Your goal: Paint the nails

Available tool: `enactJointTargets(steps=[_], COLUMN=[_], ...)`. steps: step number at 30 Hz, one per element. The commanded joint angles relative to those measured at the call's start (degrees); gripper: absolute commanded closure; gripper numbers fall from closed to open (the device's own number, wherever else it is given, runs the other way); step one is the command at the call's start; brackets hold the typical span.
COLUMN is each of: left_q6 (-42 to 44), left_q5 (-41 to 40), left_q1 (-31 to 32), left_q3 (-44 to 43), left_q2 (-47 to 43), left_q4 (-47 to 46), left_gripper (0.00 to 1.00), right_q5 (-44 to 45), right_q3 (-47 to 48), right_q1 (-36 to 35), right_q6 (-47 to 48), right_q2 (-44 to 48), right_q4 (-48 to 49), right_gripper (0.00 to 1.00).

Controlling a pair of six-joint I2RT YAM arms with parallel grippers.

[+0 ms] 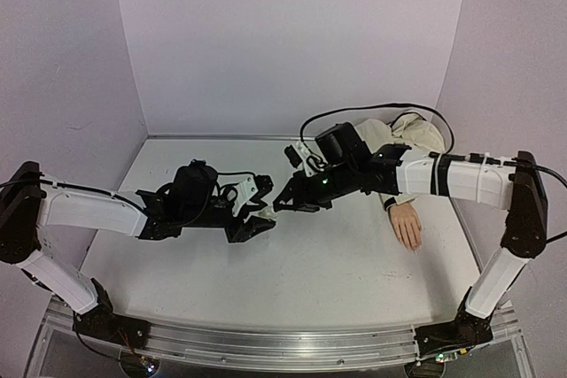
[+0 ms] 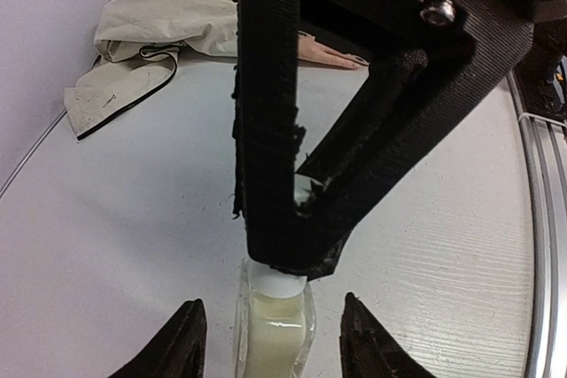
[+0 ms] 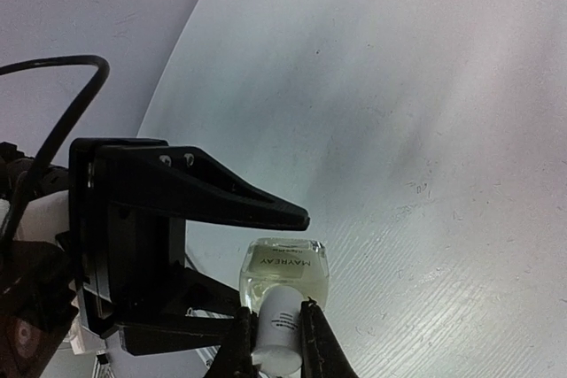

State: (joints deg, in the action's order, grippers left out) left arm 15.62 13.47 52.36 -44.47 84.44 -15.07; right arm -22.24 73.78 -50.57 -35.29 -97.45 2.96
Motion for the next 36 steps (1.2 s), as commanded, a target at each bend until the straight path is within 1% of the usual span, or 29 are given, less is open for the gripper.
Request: enactJointTargets(steps=[1,5,7,10,13,16,17,18,19,21,23,25,26,27,29,30,32,34,35,36], left_q6=[1.3,1.4,1.2,0.8,0.3,-0.5,-1.2,-2.2,-3.6,-8.2,-13.5,-18.7,-20.0,-20.7,-20.7,-20.2,-19.2,-17.9,-16.3,-14.2], left_q5=[0.2,0.2,0.4,1.4,2.7,7.7,10.4,15.1,20.5,36.0,49.5,58.3,60.4,60.9,58.6,55.8,45.0,31.3,25.7,18.0], left_q1=[0.4,0.5,0.5,0.5,0.5,0.4,0.2,-0.2,-1.0,-3.4,-5.3,-5.9,-5.9,-5.9,-6.0,-6.0,-6.0,-5.8,-5.5,-4.7], left_q3=[-3.1,-3.2,-3.2,-3.3,-3.0,-2.9,-2.9,-2.6,-2.7,-3.6,-5.9,-7.9,-8.4,-8.4,-7.6,-6.8,-5.0,-2.8,-1.7,-0.7], left_q2=[0.8,0.9,0.8,0.6,-0.2,-1.4,-2.0,-2.8,-3.5,-4.0,-3.3,-2.6,-2.7,-3.2,-5.1,-6.3,-9.2,-12.5,-13.9,-15.8], left_q4=[-2.6,-2.5,-2.5,-2.4,-2.1,-0.9,-0.5,-0.3,-0.2,-0.2,-0.2,-0.2,-0.2,-0.2,-0.2,-0.2,-0.1,0.0,0.2,0.3], left_gripper=[0.52,0.56,0.60,0.70,0.85,0.94,0.98,1.00,1.00,1.00,1.00,1.00,1.00,1.00,1.00,1.00,1.00,1.00,1.00,1.00], right_q5=[-1.9,-2.4,-2.4,-2.4,-2.4,-2.5,-2.7,-3.1,-4.3,-9.4,-16.2,-19.4,-20.3,-21.0,-20.7,-19.7,-17.3,-10.5,-6.2,-2.4], right_q3=[2.8,2.9,2.9,2.9,2.9,2.6,2.3,1.4,-0.2,-4.4,-7.9,-7.7,-6.5,-5.4,-4.6,-4.4,-4.1,-3.9,-3.7,-3.5], right_q1=[-0.5,-0.6,-0.6,-0.7,-0.7,-0.7,-0.7,-0.7,-0.7,-0.8,-0.8,-0.8,-0.8,-0.8,-0.8,-0.7,-0.3,-0.3,-0.3,-0.3], right_q6=[1.2,1.4,1.6,2.1,3.1,6.0,8.2,11.0,14.1,23.2,29.4,32.2,33.3,34.4,34.8,34.5,32.8,28.1,25.4,22.2], right_q2=[0.9,0.8,0.6,0.6,0.6,0.8,1.1,1.7,2.8,5.4,7.7,7.8,7.3,6.9,7.1,7.3,8.4,9.7,10.1,10.3], right_q4=[0.6,0.6,0.6,0.6,0.6,0.6,1.0,2.2,4.5,10.8,16.1,17.0,16.4,15.3,14.8,14.8,15.0,15.6,15.6,15.5], right_gripper=[1.00,1.00,1.00,1.00,1.00,1.00,1.00,1.00,1.00,1.00,1.00,1.00,1.00,1.00,1.00,1.00,0.99,0.66,0.47,0.34])
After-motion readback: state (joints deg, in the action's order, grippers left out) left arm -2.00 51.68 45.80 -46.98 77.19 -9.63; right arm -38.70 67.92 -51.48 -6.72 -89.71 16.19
